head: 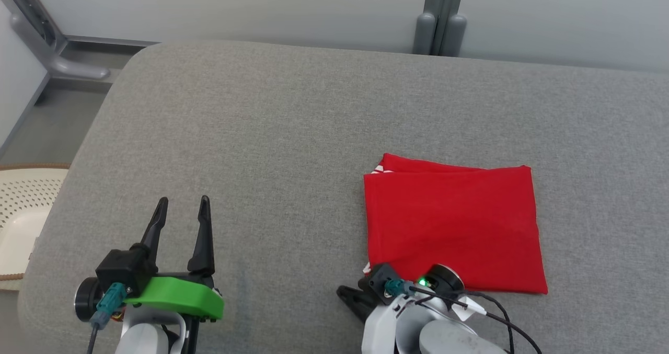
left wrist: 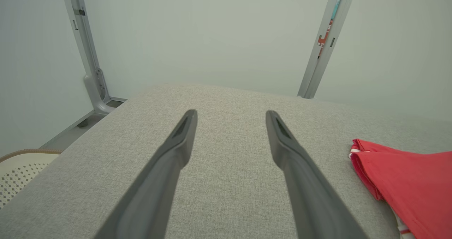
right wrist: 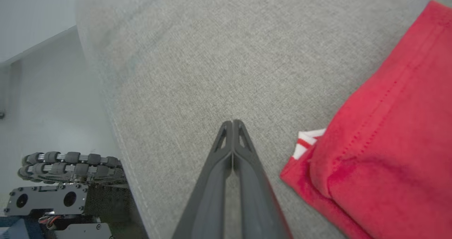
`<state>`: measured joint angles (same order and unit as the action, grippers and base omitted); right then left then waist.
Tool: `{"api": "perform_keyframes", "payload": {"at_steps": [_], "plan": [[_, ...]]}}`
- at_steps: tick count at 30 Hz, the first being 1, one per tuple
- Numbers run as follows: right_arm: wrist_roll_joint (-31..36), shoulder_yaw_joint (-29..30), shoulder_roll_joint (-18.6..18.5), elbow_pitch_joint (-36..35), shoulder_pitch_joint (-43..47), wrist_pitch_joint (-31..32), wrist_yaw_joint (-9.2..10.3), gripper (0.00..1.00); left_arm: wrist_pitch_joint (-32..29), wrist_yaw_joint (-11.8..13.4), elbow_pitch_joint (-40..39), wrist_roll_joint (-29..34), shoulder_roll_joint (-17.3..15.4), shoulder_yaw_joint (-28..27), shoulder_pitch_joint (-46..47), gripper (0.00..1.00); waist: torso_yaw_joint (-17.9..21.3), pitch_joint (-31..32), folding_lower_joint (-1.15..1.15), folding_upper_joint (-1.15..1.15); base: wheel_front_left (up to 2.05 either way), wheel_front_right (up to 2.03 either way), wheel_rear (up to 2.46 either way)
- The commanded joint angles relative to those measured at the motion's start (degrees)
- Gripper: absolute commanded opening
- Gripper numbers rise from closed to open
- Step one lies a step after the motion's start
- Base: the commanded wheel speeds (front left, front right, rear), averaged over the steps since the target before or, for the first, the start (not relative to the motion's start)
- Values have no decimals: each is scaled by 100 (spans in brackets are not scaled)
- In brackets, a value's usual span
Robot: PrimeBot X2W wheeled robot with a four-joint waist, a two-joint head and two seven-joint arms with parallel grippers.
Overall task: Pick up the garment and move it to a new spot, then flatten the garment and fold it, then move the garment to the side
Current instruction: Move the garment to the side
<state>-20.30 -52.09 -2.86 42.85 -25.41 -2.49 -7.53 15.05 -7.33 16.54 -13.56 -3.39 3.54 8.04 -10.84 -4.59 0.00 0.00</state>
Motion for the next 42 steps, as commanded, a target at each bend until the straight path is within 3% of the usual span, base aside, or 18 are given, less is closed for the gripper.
{"api": "perform_keyframes", "payload": {"at_steps": [1,4,5,6,9,14,16,20,27,42], "plan": [[-147,-35,-11,-108,-151,-142,10,0,12,-19,-6,-27,-13,-30,79,100,24,13,0,0,0,0,0],[-508,72,-14,-405,-245,-492,10,0,12,-19,-7,-11,-16,-89,25,100,105,72,0,0,0,0,0],[-581,163,-17,-514,-289,-623,10,88,12,-19,-12,-7,-22,-103,8,100,136,91,0,0,0,0,0],[-630,346,-16,-639,-339,-795,10,100,12,-18,-27,15,-23,-127,-28,100,186,124,0,0,0,0,0],[-531,1050,-18,-967,-333,-1070,10,100,12,-13,-64,52,-20,-239,-131,100,342,198,0,0,0,0,0],[181,2823,-287,-1677,139,-1200,10,100,12,0,-133,69,-11,-419,-266,100,672,327,0,0,0,0,0],[609,3674,-332,-2113,418,-1050,8,100,12,14,-179,66,-9,-510,-333,100,849,371,0,0,0,0,0],[1077,4537,-452,-2674,841,-639,6,100,12,32,-218,71,4,-622,-381,100,1075,415,0,0,0,0,0],[1279,5062,-606,-3066,1285,-96,6,100,12,41,-235,122,24,-663,-481,100,1356,526,0,0,0,0,0],[902,4776,-674,-2628,1404,51,6,100,12,7,150,108,29,-604,-521,100,1471,631,0,0,0,0,0]]}}
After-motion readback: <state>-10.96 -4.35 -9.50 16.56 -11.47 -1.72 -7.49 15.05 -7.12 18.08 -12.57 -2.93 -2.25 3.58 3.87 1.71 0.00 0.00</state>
